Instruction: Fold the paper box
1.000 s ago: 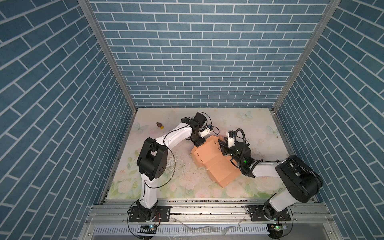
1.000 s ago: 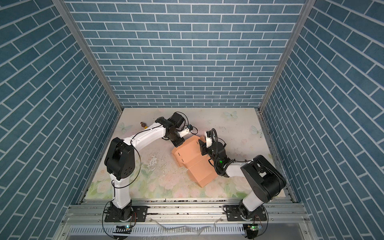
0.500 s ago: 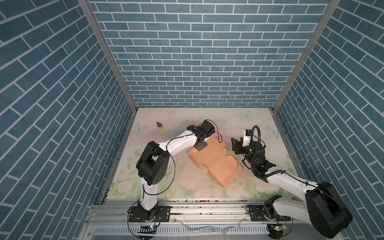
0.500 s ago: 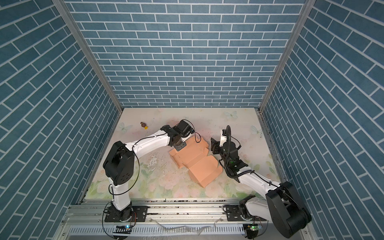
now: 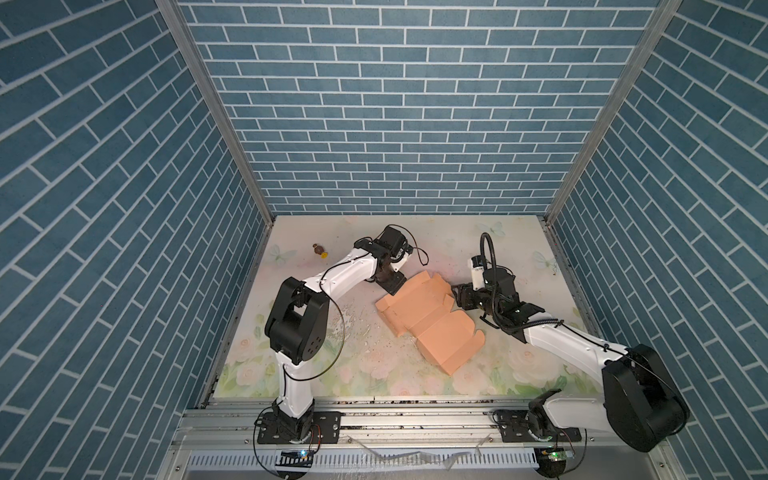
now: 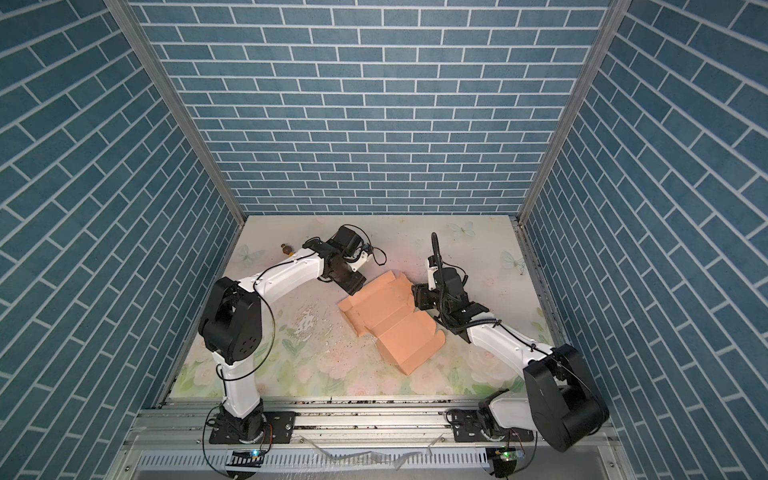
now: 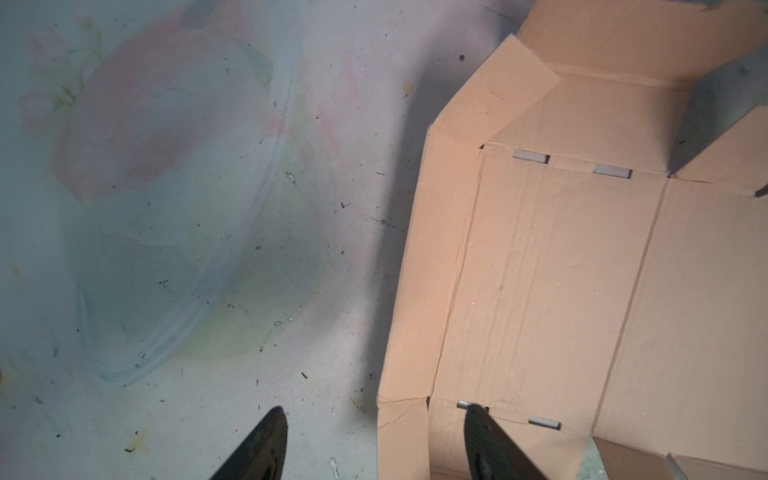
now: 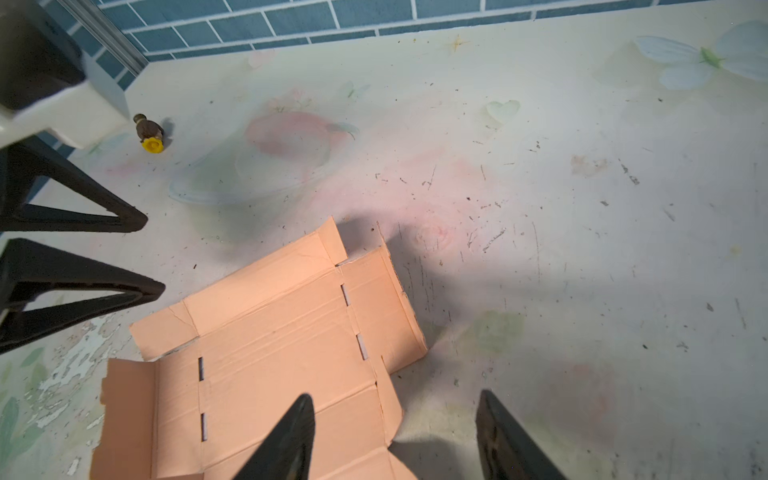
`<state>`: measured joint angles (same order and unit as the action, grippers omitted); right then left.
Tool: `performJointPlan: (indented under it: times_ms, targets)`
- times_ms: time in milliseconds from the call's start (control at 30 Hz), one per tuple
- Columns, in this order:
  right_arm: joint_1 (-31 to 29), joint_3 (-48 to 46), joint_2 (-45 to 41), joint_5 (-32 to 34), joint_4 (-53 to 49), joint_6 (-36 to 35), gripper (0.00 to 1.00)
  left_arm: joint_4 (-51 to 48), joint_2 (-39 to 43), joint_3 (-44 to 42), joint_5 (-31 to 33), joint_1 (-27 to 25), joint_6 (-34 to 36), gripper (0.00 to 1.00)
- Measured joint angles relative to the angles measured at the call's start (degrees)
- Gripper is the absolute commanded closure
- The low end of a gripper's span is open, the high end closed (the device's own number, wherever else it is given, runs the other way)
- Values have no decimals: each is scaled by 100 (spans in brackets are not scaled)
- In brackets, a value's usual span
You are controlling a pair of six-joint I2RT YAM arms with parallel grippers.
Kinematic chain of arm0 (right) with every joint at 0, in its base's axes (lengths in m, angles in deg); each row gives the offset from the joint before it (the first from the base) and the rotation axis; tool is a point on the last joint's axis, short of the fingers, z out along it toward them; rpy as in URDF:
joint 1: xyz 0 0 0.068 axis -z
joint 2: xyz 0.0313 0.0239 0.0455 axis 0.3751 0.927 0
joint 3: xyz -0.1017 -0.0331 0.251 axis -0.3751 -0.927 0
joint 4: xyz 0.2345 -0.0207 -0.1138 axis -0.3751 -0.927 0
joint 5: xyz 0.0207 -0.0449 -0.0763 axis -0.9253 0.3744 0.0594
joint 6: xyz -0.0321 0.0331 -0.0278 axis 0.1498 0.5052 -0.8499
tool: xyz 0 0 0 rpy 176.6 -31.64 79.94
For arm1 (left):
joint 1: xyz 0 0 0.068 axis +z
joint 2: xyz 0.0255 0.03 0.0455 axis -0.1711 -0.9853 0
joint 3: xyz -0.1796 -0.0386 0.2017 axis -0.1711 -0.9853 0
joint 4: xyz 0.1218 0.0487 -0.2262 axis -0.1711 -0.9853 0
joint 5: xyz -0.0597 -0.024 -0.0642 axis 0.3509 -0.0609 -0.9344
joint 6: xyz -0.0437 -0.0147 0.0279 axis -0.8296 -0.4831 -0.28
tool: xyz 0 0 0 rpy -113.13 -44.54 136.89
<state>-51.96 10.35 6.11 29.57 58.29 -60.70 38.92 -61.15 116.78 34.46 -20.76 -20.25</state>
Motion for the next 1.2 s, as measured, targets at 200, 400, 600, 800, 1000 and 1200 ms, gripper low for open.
performJointPlan:
  times_ms: [200, 400, 600, 800, 1000, 1200]
  targets:
    - [129, 1193, 1071, -267, -717, -514, 43, -35, -286, 129, -396, 223, -140, 25]
    - [210, 2356, 2208, -492, -1423, -1005, 48, -55, -424, 267, -673, 452, -372, 22]
    - [214, 2675, 2826, -584, -1744, -1401, 52, -74, -525, 345, -697, 638, -485, 21]
    - [214, 2813, 3147, -717, -1797, -1692, 70, -133, -695, 435, -870, 654, -472, 21]
    - [214, 2811, 3217, -800, -1694, -1860, 97, -157, -756, 463, -1021, 660, -433, 21]
    - [201, 2371, 3077, -800, -1126, -1912, 100, -157, -782, 472, -1095, 675, -374, 21]
